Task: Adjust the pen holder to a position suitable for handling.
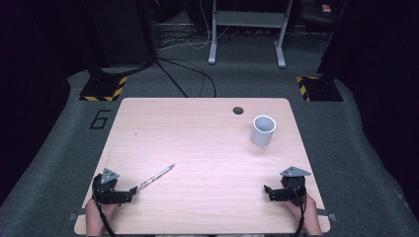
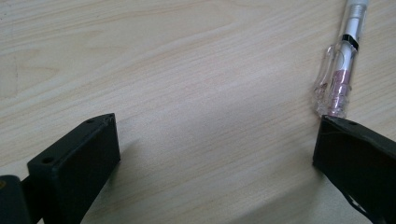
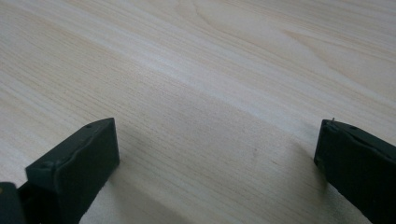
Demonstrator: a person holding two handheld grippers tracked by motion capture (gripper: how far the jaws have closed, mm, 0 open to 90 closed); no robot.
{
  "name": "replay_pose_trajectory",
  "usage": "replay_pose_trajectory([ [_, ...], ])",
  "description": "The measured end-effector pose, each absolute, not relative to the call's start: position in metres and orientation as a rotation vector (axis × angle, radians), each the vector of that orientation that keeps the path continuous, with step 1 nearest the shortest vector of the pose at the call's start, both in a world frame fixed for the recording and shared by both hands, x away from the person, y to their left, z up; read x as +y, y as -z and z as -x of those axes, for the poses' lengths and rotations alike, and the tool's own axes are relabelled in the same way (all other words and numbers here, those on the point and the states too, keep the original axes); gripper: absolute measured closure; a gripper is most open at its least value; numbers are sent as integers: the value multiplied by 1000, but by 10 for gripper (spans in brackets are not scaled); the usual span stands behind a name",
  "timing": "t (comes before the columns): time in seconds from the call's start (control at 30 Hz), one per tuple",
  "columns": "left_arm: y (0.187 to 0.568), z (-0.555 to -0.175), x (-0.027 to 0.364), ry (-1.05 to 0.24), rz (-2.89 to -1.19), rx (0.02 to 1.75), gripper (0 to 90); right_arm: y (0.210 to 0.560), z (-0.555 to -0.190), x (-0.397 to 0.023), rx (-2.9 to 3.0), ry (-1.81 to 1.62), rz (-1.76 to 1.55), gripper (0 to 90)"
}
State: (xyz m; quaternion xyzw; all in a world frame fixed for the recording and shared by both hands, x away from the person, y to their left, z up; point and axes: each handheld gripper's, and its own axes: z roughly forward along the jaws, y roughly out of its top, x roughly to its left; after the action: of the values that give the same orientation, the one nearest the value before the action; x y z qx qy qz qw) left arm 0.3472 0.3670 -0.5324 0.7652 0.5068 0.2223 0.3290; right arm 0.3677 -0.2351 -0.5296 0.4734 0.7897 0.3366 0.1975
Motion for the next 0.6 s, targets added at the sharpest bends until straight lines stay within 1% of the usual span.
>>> replay_pose_trajectory([
  [0.3,532,-347,367,-585,-1999,1330,7,526,-370,-239,2303,-906,-1264,0],
  [0.6,532,-347,367,-584,-1999,1330,7,521,-370,-243,2256,-956,-1343,0],
])
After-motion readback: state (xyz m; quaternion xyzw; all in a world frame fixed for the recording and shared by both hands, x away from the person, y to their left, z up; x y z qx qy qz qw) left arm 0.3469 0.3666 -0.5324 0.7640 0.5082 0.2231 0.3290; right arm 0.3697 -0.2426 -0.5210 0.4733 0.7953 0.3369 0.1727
